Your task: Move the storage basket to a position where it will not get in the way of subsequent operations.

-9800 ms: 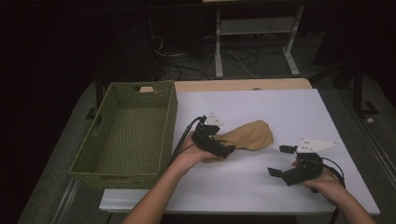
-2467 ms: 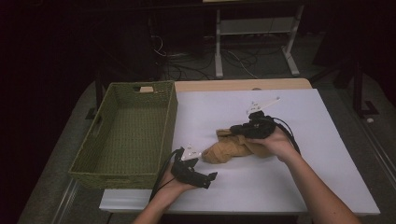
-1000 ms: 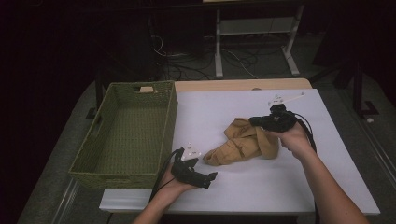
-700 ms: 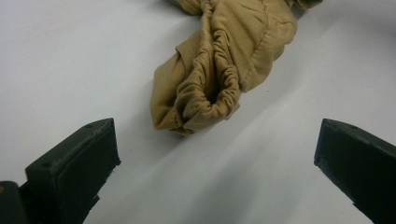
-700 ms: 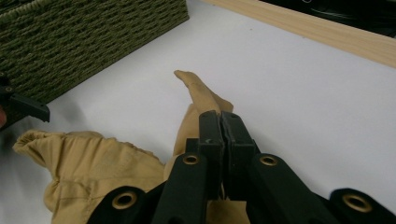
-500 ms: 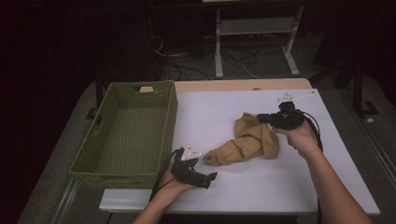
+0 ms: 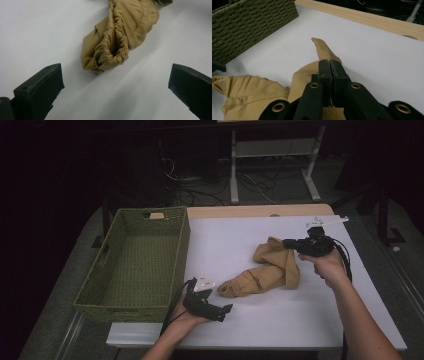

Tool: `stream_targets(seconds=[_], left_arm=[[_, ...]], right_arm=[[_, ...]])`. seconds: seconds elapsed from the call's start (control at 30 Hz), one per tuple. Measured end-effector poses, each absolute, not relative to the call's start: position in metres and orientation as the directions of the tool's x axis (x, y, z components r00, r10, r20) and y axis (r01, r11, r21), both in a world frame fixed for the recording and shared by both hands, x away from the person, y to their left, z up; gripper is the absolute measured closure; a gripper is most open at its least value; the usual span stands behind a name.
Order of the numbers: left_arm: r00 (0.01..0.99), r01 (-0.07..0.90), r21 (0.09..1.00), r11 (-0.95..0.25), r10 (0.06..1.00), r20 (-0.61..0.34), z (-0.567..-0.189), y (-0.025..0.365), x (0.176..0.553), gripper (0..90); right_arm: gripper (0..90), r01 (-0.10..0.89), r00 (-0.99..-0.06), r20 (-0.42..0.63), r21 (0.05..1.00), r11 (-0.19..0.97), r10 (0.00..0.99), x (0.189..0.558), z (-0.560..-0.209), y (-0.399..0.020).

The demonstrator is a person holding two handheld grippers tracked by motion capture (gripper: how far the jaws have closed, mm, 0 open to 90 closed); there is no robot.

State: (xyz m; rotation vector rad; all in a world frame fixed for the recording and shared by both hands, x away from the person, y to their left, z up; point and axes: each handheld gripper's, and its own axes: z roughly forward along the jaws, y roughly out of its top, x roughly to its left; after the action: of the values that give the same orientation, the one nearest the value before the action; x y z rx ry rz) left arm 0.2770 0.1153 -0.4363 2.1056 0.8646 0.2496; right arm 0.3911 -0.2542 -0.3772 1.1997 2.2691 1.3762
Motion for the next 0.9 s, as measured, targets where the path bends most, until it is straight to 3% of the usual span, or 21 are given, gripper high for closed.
stream_targets(seconds=[0.9], left_arm=[[0.747, 0.497, 0.755, -0.428, 0.654, -0.121, -0.436, 0.115, 0.278, 0.0]], right_arm=[[87.0, 0.536, -0.551, 0.235, 0.835, 0.123, 0.801, 0.39, -0.373, -0.298]])
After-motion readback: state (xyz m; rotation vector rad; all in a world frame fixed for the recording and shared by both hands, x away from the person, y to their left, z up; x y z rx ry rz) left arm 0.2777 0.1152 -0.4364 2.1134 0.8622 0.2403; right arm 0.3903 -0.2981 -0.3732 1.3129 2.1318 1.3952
